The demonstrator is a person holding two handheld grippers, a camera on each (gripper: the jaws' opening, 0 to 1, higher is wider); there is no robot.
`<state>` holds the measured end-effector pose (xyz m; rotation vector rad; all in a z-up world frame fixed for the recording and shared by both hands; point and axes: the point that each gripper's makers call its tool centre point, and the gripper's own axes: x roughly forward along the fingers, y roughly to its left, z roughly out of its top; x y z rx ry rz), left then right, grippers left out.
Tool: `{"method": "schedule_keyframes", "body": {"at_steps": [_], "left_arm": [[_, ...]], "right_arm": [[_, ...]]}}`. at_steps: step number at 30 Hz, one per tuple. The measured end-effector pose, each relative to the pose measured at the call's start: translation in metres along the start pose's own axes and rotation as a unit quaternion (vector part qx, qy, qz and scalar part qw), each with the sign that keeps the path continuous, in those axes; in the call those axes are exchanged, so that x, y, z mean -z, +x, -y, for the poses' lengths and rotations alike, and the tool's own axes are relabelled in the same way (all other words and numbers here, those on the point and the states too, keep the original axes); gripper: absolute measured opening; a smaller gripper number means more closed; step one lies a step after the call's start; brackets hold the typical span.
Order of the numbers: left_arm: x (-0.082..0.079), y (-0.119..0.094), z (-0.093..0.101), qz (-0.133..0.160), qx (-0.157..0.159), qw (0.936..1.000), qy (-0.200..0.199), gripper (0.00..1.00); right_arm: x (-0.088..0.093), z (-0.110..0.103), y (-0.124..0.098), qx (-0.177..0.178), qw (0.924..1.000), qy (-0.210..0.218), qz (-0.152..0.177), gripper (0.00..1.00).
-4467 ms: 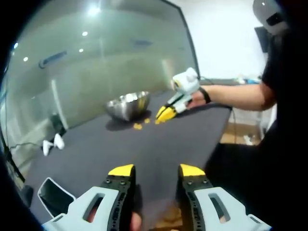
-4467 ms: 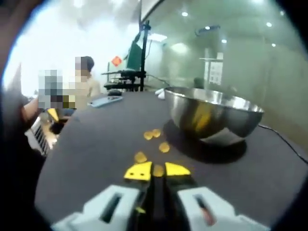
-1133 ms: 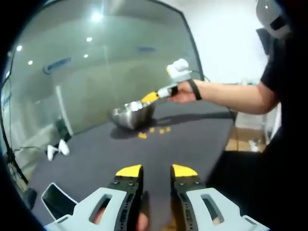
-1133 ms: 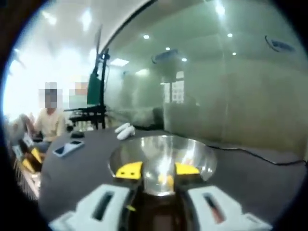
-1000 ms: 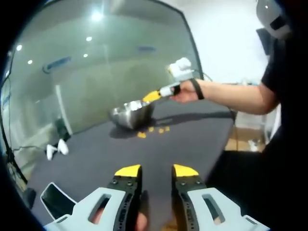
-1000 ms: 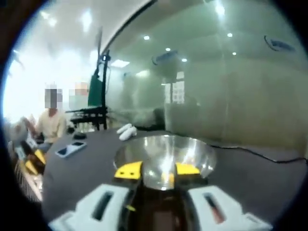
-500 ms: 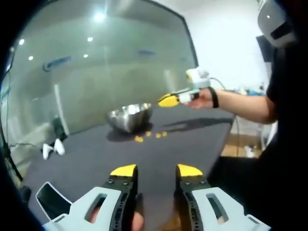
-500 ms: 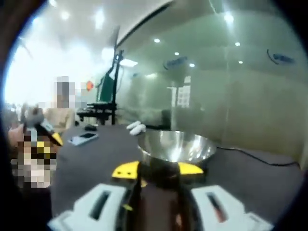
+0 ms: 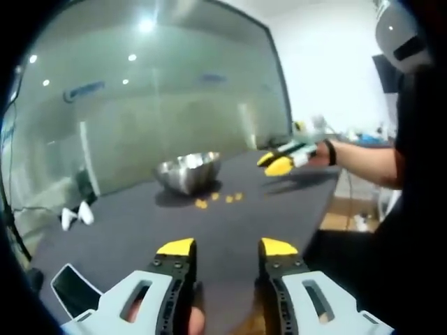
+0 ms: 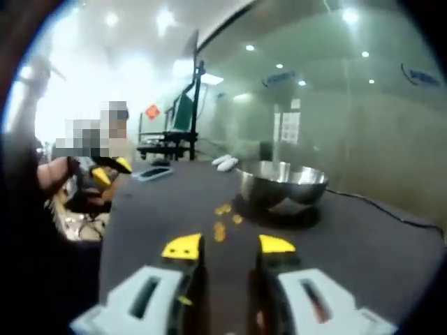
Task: Pick up the QQ candy scattered on the table and place it into the stainless steel bowl on the table
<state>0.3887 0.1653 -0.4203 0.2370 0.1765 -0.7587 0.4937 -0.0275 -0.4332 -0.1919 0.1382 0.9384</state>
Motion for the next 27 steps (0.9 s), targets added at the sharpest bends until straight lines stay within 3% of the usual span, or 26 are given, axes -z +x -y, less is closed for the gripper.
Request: {"method": "schedule_keyframes", "body": {"at_steps": [5,15,20,27], "left_arm": [[-0.004,0.001,0.004,0.012,0.008,0.9999,-0.004,0.41],[-0.003,0.002,0.005,0.008,0.01,0.9999,-0.005,0.45],[-0.003,0.002,0.002,0.012,0.004,0.9998,-0.016,0.46],[0.0,0.001,0.003,0.008,0.007,0.9999,-0.013,0.46]], "right_arm": [[0.011,0.0,-0.004,0.004,0.9999,0.005,-0.014,0.3],[0.014,-0.005,-0.004,-0.013,0.9997,0.008,-0.018,0.3],[0.014,-0.005,0.002,-0.017,0.9996,0.02,-0.013,0.3],[0.024,-0.012,0.018,-0.036,0.9984,-0.003,-0.043,0.3]]}}
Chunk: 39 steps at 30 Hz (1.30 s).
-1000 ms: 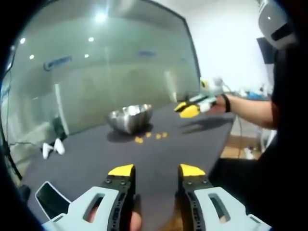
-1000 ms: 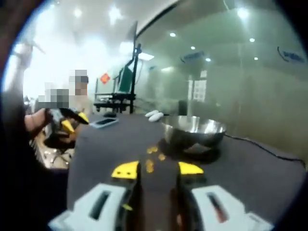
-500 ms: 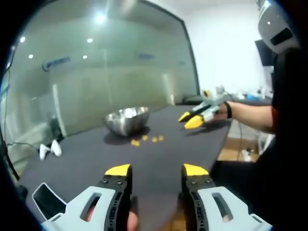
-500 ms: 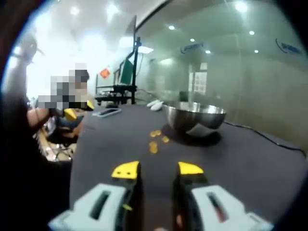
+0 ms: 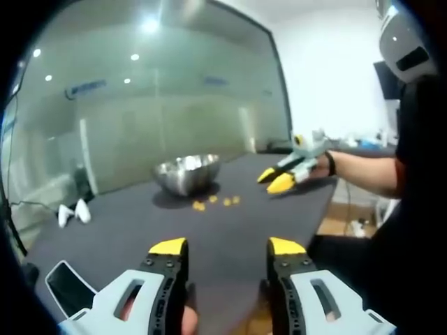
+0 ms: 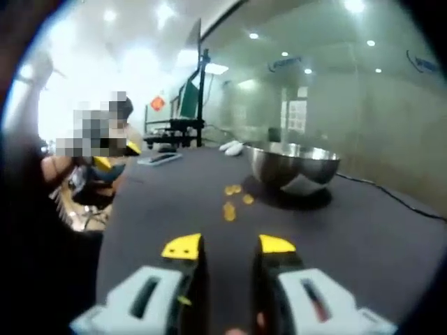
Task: Pick up the QQ candy scattered on the table and place it into the stainless steel bowl on the table
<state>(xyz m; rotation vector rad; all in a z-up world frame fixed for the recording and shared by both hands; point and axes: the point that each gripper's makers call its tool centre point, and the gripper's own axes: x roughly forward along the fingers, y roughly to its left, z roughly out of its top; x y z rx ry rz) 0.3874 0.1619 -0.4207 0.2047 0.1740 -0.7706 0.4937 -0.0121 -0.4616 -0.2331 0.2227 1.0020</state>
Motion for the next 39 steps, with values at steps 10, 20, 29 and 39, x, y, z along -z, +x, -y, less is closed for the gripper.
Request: {"method": "schedule_keyframes", "body": {"at_steps": [10,20,29,39], "left_arm": [[0.0,0.0,0.002,0.0,0.004,1.0,0.002,0.46],[0.004,0.0,0.002,-0.005,0.005,1.0,0.002,0.45],[0.002,0.001,0.001,-0.003,0.005,1.0,0.002,0.44],[0.005,0.0,-0.002,-0.006,-0.001,1.0,-0.001,0.43]], "right_arm": [[-0.004,0.003,0.03,-0.024,0.9997,0.004,-0.008,0.3],[0.001,0.006,0.052,-0.025,0.9993,0.011,-0.025,0.29],[-0.001,0.002,0.065,-0.039,0.9986,0.006,-0.036,0.25],[-0.003,0.002,0.072,-0.042,0.9986,0.01,-0.031,0.22]]}}
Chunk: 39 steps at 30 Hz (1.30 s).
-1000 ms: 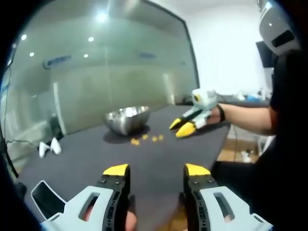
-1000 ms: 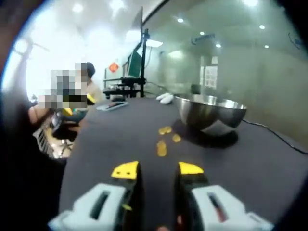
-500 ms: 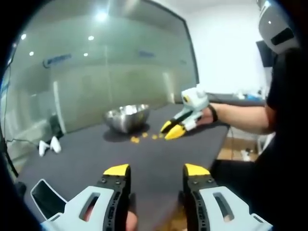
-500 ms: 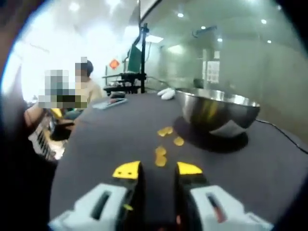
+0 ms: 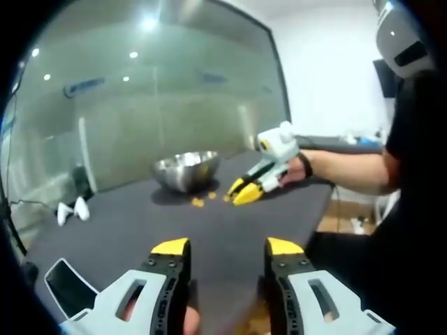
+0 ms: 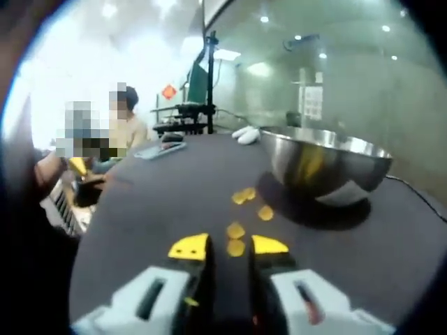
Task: Pick up the QQ candy scattered on the table and place it into the stainless steel bowl on the table
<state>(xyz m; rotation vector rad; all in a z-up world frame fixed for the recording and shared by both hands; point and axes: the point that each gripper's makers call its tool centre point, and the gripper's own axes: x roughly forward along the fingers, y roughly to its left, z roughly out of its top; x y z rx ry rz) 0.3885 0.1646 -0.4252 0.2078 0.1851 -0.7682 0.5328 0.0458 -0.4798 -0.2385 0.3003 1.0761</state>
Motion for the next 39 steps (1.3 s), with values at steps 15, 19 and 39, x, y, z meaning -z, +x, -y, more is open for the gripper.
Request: {"method": "schedule_keyframes", "body": {"at_steps": [15,19,39], "left_arm": [[-0.003,-0.002,-0.001,0.003,-0.004,1.0,0.004,0.43],[-0.008,-0.004,-0.001,0.012,0.0,0.9999,-0.004,0.43],[-0.008,-0.003,0.001,0.011,0.006,0.9999,-0.005,0.43]], "right_arm": [[-0.001,0.009,0.0,0.03,0.9995,-0.002,0.009,0.09],[-0.002,0.01,-0.002,0.027,0.9996,-0.001,0.012,0.09],[-0.059,0.043,-0.046,0.113,0.9854,-0.002,0.127,0.09]]}}
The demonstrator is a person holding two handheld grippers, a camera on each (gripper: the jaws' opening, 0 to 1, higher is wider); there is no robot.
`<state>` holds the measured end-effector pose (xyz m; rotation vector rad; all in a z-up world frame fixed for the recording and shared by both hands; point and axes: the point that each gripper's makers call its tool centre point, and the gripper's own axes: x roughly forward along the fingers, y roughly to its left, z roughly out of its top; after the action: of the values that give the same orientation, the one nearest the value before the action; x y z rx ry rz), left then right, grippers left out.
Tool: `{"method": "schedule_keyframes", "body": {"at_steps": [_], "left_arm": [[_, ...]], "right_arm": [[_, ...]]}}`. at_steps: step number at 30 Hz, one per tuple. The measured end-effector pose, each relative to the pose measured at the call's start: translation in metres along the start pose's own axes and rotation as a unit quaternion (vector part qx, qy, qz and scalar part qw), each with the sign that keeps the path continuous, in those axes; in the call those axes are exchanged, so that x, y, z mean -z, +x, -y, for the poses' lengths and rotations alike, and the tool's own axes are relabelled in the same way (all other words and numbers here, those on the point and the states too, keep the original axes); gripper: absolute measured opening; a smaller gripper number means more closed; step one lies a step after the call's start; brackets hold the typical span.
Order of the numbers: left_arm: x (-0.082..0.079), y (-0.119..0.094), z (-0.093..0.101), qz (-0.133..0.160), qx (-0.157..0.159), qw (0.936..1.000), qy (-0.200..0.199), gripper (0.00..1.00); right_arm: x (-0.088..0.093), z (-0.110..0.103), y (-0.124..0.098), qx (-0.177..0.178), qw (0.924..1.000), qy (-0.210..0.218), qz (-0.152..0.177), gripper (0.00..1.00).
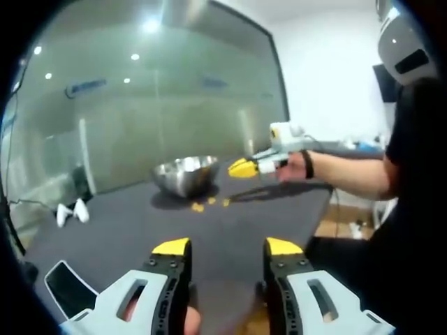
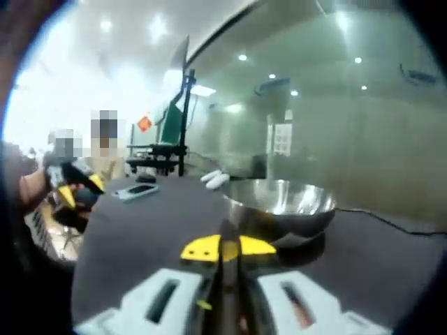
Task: Pick up the QQ candy scattered on the table and place it into the stainless steel bowl on the table
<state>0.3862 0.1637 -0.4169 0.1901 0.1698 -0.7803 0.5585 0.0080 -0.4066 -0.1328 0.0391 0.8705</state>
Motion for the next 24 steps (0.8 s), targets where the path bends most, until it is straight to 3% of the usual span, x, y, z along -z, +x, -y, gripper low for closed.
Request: {"method": "schedule_keyframes", "body": {"at_steps": [2,15,24], "left_arm": [[-0.001,-0.001,0.001,0.003,0.002,1.0,-0.003,0.43],[0.0,-0.002,0.004,0.0,0.002,1.0,-0.001,0.43],[0.004,-0.001,0.003,-0.009,-0.001,0.9999,0.005,0.43]], "right_arm": [[-0.009,0.01,-0.002,0.024,0.9995,-0.015,0.013,0.09],[-0.033,0.042,0.014,0.07,0.9972,0.002,0.026,0.09],[-0.054,0.041,0.044,0.078,0.9965,-0.004,0.031,0.09]]}}
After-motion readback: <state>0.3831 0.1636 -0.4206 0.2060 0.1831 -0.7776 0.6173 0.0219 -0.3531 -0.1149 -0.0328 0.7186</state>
